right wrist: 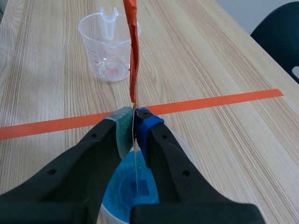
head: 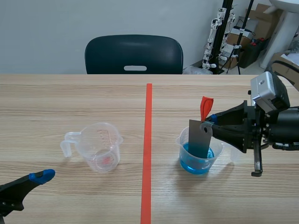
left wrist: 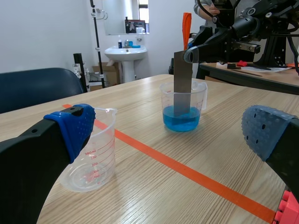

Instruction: Do the redox reaction experiment. hold the plate still in the solution

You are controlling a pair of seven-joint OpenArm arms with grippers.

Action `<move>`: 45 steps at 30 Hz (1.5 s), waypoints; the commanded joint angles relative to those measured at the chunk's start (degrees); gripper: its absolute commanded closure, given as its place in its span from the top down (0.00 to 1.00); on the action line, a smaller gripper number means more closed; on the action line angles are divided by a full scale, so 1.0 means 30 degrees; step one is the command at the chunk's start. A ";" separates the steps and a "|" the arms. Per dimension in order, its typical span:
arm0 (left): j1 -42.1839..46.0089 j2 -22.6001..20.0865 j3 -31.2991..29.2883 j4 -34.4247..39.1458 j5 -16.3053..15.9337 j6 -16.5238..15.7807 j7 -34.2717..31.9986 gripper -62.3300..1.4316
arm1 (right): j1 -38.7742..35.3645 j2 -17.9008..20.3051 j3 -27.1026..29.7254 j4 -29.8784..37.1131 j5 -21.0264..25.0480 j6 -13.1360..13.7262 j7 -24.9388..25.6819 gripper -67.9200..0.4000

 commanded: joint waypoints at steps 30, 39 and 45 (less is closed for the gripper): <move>0.0197 0.0036 -0.0036 0.0233 -0.0124 -0.0029 -0.0873 1.00 | 0.0277 0.1144 0.0182 0.1166 0.1938 0.0459 0.0437 0.01; 0.0197 0.0036 -0.0036 0.0233 -0.0124 -0.0029 -0.0873 1.00 | 0.0219 0.0860 0.0182 0.1158 0.1603 -0.0270 -0.0787 0.01; 0.0197 0.0036 -0.0036 0.0219 -0.0124 -0.0029 -0.0873 1.00 | -0.0364 0.0510 0.0175 0.1158 0.1275 -0.1545 -0.1166 0.01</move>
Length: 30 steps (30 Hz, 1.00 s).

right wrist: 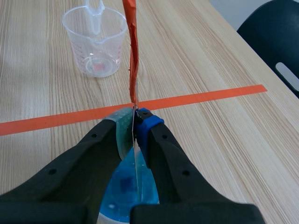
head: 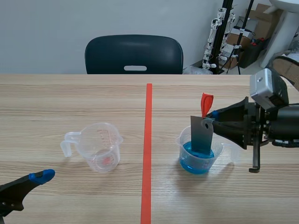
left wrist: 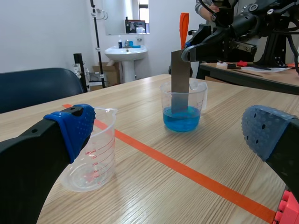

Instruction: Do the redox reaction experiment. hold the plate still in the solution

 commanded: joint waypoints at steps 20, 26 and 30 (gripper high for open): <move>0.0197 0.0036 -0.0036 0.0182 -0.0131 -0.0029 -0.0277 1.00 | -0.0262 0.0131 0.0175 0.0211 0.0270 -0.0590 0.0743 0.01; 0.0197 0.0036 -0.0036 0.0182 -0.0131 -0.0029 -0.0277 1.00 | -0.0262 0.0131 0.0175 0.0211 0.0270 -0.0590 0.0750 0.01; 0.0197 0.0036 -0.0036 0.0182 -0.0131 -0.0029 -0.0277 1.00 | -0.0262 0.0131 0.0175 0.0211 0.0270 -0.0590 0.0743 0.01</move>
